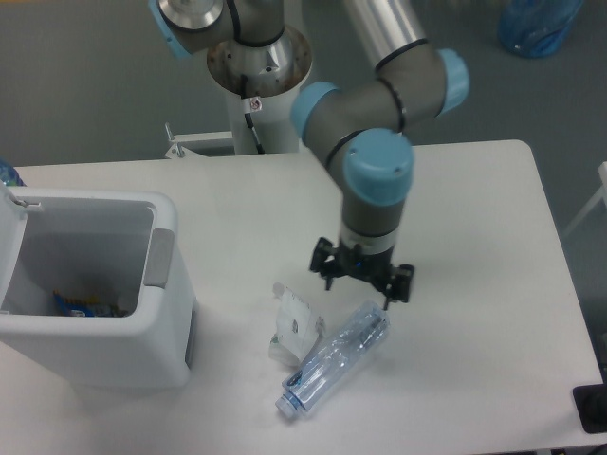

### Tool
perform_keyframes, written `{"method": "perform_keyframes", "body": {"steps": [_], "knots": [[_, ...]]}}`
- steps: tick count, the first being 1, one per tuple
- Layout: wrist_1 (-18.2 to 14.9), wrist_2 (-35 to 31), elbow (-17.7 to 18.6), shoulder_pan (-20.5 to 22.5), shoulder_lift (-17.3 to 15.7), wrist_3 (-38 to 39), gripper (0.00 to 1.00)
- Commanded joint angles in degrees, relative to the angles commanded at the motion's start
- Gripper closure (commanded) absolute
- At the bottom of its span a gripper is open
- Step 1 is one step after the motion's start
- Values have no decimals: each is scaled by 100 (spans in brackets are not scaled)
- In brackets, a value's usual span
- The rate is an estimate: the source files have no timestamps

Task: Place the trash in the trash can
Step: 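Move the gripper over the crumpled white tissue and lower it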

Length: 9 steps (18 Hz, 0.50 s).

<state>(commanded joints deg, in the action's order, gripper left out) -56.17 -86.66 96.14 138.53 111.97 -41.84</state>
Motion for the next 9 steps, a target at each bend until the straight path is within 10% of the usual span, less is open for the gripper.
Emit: {"method": "perform_keyframes", "body": {"steps": [9], "knots": [[369,-210,370,-633,237,35,11]]}}
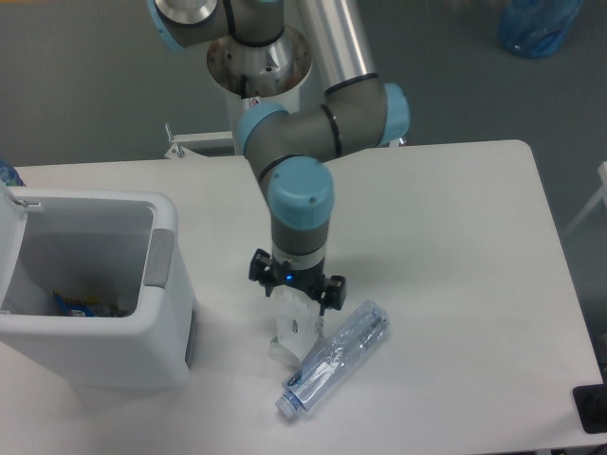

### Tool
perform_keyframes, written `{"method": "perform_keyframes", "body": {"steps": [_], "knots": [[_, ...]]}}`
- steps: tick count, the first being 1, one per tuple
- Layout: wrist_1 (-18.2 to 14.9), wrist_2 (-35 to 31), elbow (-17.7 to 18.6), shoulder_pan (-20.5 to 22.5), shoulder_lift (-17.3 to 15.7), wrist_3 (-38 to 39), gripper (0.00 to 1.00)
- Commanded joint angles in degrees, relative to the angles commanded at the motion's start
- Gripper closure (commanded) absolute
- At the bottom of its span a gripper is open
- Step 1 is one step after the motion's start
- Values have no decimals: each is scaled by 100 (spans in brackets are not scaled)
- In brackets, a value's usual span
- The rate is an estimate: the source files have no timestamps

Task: Place the trash in the trash can
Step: 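Move the gripper over the crumpled white tissue and lower it, then close the gripper on the white tissue and lift it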

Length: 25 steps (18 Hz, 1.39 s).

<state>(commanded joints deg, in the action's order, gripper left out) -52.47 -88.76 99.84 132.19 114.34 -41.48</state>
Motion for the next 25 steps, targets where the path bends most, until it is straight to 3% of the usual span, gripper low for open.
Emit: {"method": "perform_keyframes", "body": {"steps": [3,7,18,25], "knots": [[35,-290,-17,-167,123,184,41],[132,-388,-79,-203,168,396,97],[150,-230,-175,-124,106,387,100],[132,946,-272,368,-263,439,100]]}}
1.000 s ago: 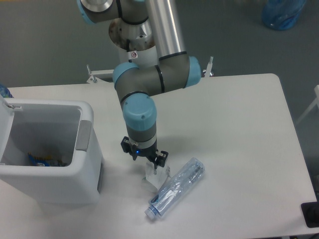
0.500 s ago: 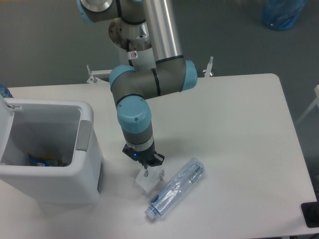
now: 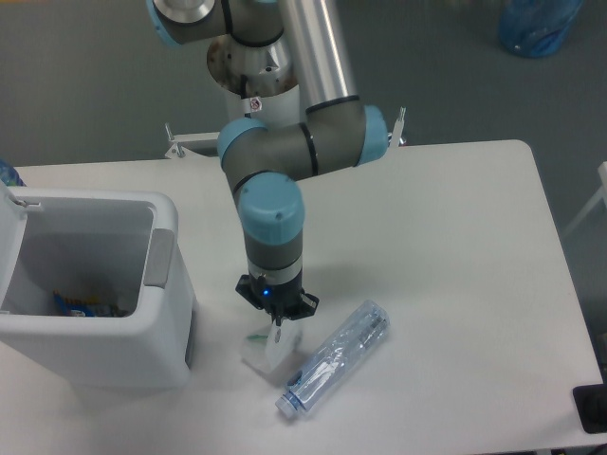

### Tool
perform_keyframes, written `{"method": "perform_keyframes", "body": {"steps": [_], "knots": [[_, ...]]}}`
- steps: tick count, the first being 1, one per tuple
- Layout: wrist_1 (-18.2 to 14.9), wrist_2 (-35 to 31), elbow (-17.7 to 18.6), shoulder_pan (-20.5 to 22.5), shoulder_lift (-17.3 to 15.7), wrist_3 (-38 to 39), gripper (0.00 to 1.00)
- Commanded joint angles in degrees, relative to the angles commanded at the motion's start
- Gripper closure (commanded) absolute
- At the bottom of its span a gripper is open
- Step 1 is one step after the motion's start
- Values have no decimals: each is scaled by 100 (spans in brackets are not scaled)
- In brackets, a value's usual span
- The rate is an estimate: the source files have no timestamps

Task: Place the trash in the trash can
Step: 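Close the gripper on the white tissue and lift it, then carry the tissue over the white bin and open the gripper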

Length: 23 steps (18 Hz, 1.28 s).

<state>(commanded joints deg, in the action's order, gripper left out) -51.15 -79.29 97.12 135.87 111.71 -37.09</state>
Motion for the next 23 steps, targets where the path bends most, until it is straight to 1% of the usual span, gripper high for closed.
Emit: {"method": "perform_keyframes", "body": {"steps": [3,5,6,10,13,15,18,23], "knots": [[-18,405,-26,167,-141,0,100],[-18,642,-166,247,-141,70,100],[-18,765,-272,282,-141,210,100],[-18,1126,-983,300,-141,991,100],[-26,1547,-1344,317,-176,1405,100],[-26,1803,-1520,352,-404,1782,100],[-18,1908,-1582,352,-483,1969,100],[-26,2496,-1547,300,-966,2205,100]]}}
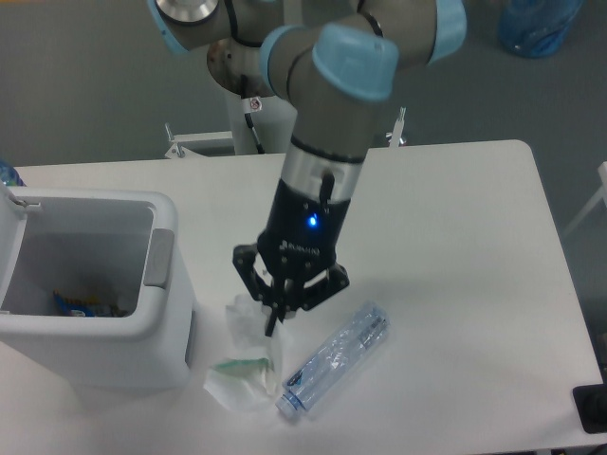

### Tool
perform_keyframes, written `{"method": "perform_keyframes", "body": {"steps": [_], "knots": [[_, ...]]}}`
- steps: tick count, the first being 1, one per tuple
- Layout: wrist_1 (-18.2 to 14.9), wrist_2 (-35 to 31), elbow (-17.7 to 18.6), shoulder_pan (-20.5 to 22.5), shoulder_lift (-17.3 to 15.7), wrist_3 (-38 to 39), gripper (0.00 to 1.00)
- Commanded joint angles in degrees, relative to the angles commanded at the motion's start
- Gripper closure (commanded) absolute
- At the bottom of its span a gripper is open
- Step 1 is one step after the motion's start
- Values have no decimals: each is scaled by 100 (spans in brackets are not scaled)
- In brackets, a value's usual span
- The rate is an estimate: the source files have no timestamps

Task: Place the trash in the trash can
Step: 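Carry the tissue over the white bin and open the gripper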

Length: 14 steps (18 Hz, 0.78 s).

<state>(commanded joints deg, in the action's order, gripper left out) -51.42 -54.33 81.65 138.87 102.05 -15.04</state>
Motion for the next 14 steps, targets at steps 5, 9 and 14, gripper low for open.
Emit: {"method": "perform_keyframes", "body": {"steps": [5,9,14], "knots": [[9,212,649,-307,-528,27,100],[26,204,1134,-553,-888,9,100],[26,195,1239,-782,-906,89,100]]}}
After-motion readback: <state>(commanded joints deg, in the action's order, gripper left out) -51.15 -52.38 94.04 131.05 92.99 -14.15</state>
